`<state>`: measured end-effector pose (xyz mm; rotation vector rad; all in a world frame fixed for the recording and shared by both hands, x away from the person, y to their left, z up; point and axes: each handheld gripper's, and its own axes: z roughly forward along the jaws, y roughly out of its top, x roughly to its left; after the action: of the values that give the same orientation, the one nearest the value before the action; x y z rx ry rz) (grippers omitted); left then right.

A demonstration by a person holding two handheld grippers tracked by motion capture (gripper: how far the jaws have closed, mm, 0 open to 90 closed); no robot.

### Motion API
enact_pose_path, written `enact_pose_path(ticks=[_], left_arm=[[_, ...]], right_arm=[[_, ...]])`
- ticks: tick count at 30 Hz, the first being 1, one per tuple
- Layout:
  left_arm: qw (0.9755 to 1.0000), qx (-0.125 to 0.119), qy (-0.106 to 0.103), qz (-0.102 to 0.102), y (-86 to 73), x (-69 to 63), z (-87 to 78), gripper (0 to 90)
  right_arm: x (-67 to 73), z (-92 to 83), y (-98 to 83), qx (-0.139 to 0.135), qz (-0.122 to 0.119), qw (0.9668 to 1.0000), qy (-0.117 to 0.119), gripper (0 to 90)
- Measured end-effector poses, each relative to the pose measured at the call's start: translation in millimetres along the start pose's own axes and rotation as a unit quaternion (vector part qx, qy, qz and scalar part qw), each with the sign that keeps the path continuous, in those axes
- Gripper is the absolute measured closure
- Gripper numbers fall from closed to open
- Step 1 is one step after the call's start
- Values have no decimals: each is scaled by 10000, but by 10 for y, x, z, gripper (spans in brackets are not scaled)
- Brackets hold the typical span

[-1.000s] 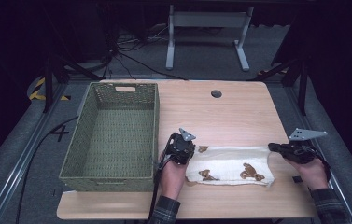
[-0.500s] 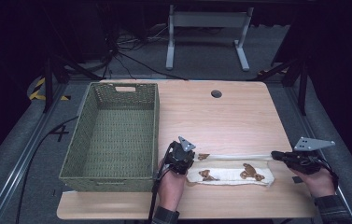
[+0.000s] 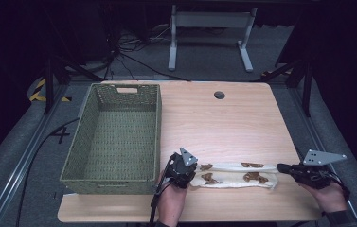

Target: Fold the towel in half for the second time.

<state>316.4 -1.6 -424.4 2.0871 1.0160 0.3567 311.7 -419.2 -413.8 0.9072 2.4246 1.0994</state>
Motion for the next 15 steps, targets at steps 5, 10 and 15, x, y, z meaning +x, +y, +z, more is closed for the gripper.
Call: enact_pose_path(ticks=[5, 10, 15], left_arm=[[9999, 46, -110, 76, -75, -25, -29, 867], [9997, 126, -159, 109, -144, -36, -25, 867], [9993, 267, -239, 71, -224, -47, 3, 865]], right_arm=[[57, -39, -61, 22, 12, 9999, 110, 875], [105, -23, -123, 122, -3, 9997, 204, 875], [156, -6, -182, 258, -40, 9992, 298, 872]])
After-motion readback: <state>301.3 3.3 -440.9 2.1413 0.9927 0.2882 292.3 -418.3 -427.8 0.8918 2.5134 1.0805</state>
